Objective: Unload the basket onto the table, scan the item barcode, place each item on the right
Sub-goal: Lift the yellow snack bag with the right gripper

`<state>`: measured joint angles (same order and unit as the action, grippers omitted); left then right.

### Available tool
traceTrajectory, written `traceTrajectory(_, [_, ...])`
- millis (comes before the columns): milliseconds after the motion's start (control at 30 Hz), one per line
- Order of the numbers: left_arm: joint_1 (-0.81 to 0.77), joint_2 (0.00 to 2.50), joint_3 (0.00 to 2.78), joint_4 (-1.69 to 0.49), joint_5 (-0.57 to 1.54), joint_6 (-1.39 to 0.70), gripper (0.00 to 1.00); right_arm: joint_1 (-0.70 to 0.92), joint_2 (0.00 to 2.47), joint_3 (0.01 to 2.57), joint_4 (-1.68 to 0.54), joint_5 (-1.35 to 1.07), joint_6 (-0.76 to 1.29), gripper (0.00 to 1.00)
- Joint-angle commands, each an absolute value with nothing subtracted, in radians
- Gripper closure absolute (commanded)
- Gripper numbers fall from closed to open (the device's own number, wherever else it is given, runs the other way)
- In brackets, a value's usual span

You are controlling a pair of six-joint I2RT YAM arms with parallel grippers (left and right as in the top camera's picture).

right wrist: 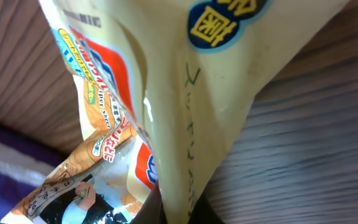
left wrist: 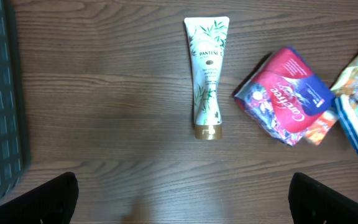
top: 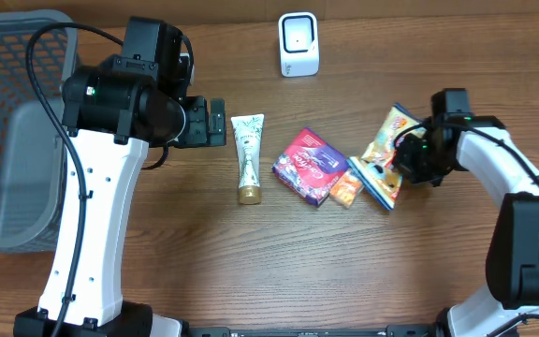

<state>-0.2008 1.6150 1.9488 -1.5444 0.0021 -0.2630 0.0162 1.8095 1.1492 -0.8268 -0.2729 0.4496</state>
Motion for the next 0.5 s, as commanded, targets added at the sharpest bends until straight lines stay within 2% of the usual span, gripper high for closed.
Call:
traceTrajectory(0, [-0.196, 1.616, 1.948, -1.543, -0.010, -0.277, 0.00, 0.051, 1.806, 1.225, -0.890, -0.282, 0.437, 0.96])
traceTrajectory(200, [-0.196, 1.616, 1.948, -1.543, -0.010, -0.277, 0.00, 0.051, 1.806, 1.421, -1.085, -0.200, 0.437, 0.96])
traceTrajectory(433, [-0.196, 1.616, 1.948, -1.543, -0.010, -0.277, 0.00, 0.051, 1.807, 1.421, -1.046, -0.140, 0.437, 0.96])
traceTrajectory(467, [-0.196, 1.616, 1.948, -1.543, -0.010, -0.277, 0.00, 0.051, 1.808, 1.412, -1.036, -0.122, 0.437, 0.94])
